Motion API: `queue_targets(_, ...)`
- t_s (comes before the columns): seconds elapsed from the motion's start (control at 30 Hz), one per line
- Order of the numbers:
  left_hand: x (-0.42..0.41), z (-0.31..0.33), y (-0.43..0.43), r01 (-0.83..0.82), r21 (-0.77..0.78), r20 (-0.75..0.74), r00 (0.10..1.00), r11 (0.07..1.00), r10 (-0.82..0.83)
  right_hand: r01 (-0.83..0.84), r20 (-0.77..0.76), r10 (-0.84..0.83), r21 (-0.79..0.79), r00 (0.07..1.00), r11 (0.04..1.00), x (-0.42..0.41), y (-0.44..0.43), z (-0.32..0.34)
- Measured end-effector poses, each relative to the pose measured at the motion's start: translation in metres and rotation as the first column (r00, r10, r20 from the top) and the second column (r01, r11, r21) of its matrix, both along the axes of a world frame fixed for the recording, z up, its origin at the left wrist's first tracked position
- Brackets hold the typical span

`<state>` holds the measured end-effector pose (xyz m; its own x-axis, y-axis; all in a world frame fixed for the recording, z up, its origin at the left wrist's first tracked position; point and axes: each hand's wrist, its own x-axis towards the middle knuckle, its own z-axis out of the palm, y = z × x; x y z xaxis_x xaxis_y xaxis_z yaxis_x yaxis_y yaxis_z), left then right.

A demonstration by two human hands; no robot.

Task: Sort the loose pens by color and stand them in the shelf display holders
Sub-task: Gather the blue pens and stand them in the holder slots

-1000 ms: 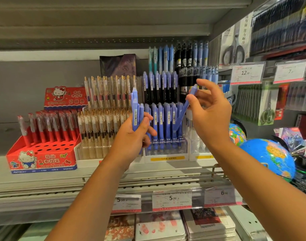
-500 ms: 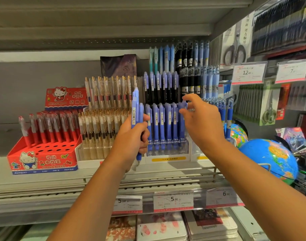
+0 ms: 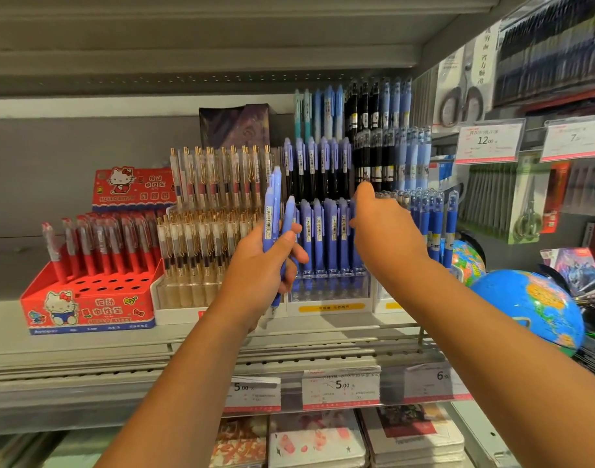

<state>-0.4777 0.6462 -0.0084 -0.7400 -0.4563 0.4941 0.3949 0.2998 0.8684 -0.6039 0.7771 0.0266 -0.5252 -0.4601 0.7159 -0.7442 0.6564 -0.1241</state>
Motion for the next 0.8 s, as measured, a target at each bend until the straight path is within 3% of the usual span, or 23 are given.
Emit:
queue_targets(0.43, 0.002, 0.001, 0.001, 0.056, 0.068, -0.041, 0.998, 0.996, -0.054, 0.058, -0.089, -0.050, 0.093, 0.995, 0.994, 0.006, 0.008, -0.021)
queue_targets(0.53, 0.003, 0.002, 0.003, 0.071, 0.061, -0.027, 0.997, 0.996, -0.070, 0.047, -0.149, -0.047, 0.000, 0.988, 0.999, 0.017, 0.008, -0.019)
queue_targets(0.6, 0.003, 0.002, 0.004, 0.086, 0.050, -0.011, 0.996, 0.995, -0.085, -0.172, -0.034, 0.169, -0.174, 0.985, 0.969, 0.024, 0.005, -0.015)
queue_targets(0.63, 0.003, 0.002, 0.004, 0.089, 0.040, -0.001, 0.996, 0.995, -0.089, -0.297, 0.083, 0.333, -0.285, 0.939, 0.911, 0.029, 0.002, -0.013)
queue_targets(0.7, 0.004, 0.002, 0.005, 0.087, 0.015, 0.017, 0.996, 0.996, -0.087, -0.429, 0.278, 0.600, -0.485, 0.750, 0.762, 0.035, -0.006, -0.008)
queue_targets(0.8, 0.004, 0.001, 0.005, 0.072, -0.015, 0.030, 0.997, 0.997, -0.072, -0.445, 0.349, 0.749, -0.635, 0.563, 0.631, 0.039, -0.019, -0.007)
